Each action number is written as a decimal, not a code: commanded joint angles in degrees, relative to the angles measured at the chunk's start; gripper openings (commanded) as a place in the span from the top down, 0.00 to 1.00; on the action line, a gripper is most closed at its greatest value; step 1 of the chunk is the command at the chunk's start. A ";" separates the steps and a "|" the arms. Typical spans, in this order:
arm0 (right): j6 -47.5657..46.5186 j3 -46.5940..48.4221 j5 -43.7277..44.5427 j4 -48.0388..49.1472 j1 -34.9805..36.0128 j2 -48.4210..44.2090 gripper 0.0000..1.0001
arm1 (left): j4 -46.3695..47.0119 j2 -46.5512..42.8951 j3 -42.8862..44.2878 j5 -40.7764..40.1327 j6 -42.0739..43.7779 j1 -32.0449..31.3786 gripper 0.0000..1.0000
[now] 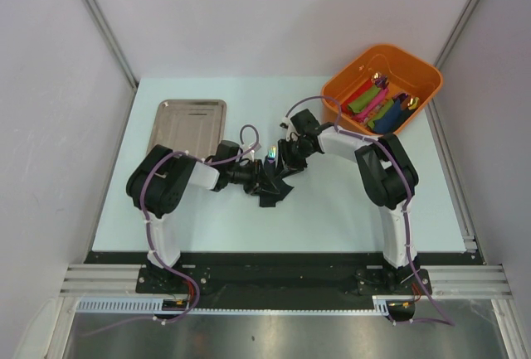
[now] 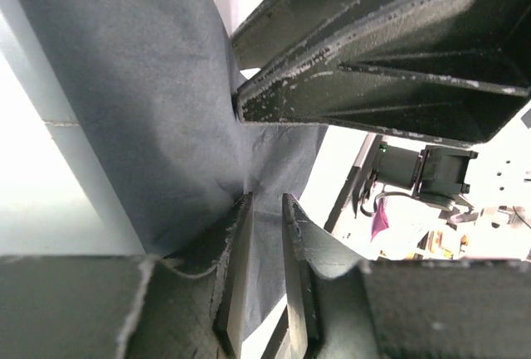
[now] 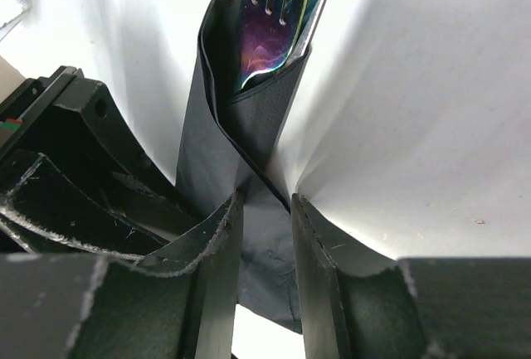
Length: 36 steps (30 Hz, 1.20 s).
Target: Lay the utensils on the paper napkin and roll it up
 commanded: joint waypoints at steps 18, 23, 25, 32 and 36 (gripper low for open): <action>-3.77 1.51 -1.48 -0.56 0.11 0.26 0.64 | -1.46 0.66 -1.05 -0.89 3.76 0.76 0.72; -4.73 -0.33 -0.60 -4.43 -0.85 -2.82 0.55 | -1.63 0.49 -1.22 -1.07 4.11 0.93 0.72; -5.09 -1.13 -0.34 -6.09 -1.12 -4.14 0.53 | -1.54 0.49 -1.22 -1.15 4.11 0.93 0.72; -5.44 -4.29 -1.65 -7.24 -1.21 -5.99 0.47 | -1.28 0.31 -1.22 -1.15 4.20 0.93 0.72; -5.44 -4.73 -3.50 -7.51 -0.59 -5.55 0.53 | -1.19 -0.04 -1.22 -0.98 4.20 0.93 0.72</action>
